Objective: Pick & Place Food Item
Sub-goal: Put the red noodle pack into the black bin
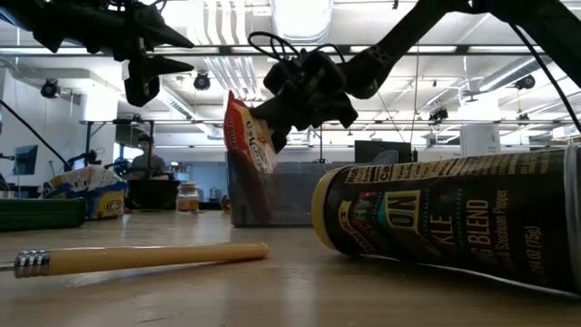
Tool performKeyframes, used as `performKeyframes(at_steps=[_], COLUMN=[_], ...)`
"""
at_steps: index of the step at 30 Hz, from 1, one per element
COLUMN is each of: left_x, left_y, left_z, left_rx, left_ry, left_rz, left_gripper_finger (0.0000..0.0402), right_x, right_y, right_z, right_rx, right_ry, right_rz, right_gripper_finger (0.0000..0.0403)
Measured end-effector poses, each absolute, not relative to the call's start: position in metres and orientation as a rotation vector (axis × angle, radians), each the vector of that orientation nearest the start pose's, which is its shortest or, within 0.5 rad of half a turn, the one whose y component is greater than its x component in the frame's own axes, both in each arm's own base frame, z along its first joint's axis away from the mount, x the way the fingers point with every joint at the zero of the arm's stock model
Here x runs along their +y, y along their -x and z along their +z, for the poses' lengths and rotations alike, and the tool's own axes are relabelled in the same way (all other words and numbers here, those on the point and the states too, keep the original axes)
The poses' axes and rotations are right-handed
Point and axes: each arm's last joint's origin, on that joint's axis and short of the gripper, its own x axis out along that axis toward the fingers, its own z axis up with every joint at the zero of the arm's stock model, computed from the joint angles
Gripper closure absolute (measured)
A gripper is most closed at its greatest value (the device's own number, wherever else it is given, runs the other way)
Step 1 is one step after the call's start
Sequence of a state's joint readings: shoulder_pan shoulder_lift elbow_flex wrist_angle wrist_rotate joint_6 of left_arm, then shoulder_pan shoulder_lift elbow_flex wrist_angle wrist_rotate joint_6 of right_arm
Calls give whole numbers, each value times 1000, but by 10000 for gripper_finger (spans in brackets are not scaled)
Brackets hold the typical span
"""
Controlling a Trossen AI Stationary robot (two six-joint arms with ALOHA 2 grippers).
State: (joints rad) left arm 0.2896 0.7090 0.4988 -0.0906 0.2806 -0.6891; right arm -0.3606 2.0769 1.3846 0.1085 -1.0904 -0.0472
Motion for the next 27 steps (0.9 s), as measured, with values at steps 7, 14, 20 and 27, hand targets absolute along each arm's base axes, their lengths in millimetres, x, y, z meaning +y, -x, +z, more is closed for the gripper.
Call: performKeyframes(at_steps=[7, 14, 20, 27], left_x=[39, 39, 39, 39], left_y=[-158, -158, -158, -158], left_z=[254, 253, 253, 253], left_rx=[287, 293, 293, 293], left_ry=[772, 774, 774, 774], left_rz=[113, 115, 115, 115], left_gripper_finger=[249, 249, 249, 249], right_x=[-134, -136, -136, -135], right_y=[-423, -424, -421, -419], right_z=[177, 176, 170, 167], right_rx=[470, 520, 580, 622], right_ry=[-445, -531, -565, -606], right_rz=[677, 567, 510, 500], right_gripper_finger=[395, 394, 394, 390])
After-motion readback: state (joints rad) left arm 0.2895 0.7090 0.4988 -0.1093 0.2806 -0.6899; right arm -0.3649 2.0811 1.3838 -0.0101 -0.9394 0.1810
